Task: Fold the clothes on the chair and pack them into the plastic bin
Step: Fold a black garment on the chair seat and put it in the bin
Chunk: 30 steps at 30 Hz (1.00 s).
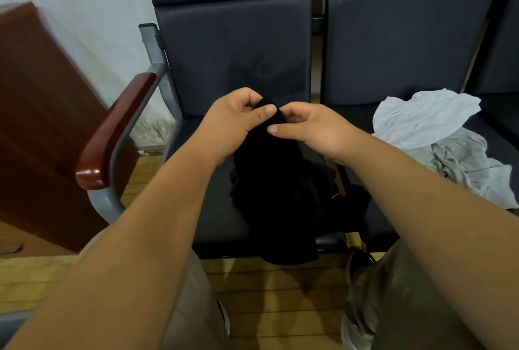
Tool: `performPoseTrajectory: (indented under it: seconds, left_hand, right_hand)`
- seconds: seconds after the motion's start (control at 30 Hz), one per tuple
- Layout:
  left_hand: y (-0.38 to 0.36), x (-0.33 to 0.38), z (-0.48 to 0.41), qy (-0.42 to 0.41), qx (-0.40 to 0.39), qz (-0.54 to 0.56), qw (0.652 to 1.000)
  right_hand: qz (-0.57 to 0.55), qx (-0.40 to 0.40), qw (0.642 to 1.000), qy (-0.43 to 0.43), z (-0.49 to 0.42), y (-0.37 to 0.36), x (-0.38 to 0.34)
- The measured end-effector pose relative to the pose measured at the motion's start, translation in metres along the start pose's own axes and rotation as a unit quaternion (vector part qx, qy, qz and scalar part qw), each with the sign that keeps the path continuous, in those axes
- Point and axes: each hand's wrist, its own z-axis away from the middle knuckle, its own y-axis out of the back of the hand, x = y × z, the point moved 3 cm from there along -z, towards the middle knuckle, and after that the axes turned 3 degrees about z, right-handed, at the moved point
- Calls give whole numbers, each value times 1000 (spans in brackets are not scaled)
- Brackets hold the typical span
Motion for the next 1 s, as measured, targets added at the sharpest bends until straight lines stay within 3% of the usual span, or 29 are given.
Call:
performPoseTrajectory:
  seconds: [0.17,0.4,0.53,0.63,0.77,0.87,1.0]
  left_hand:
    - [1,-6,-3,14,24,5,1000]
    - [-1,-6,-6,22,26,24,999]
    - [-6,-8,-6,15,7,16,1000]
    - [-7,-15,-8,36,-71,-21,997]
    - [-1,-39,-8,110,-203,-169,958]
    - [15,-55,-7,152,-198,-297,922]
    - [32,-58,-11,147,-149,-295,932]
  right_hand:
    - [44,77,996,16,-3,-1,-1]
    - [-4,34,999,20,2,-3,-7]
    - [-37,67,996,35,2,0,-6]
    - [-88,131,987,30,-6,11,-1]
    - [-141,314,939,25,-14,47,15]
    - [-151,415,897,-3,-6,71,22]
    - [-153,435,886,-51,-3,79,37]
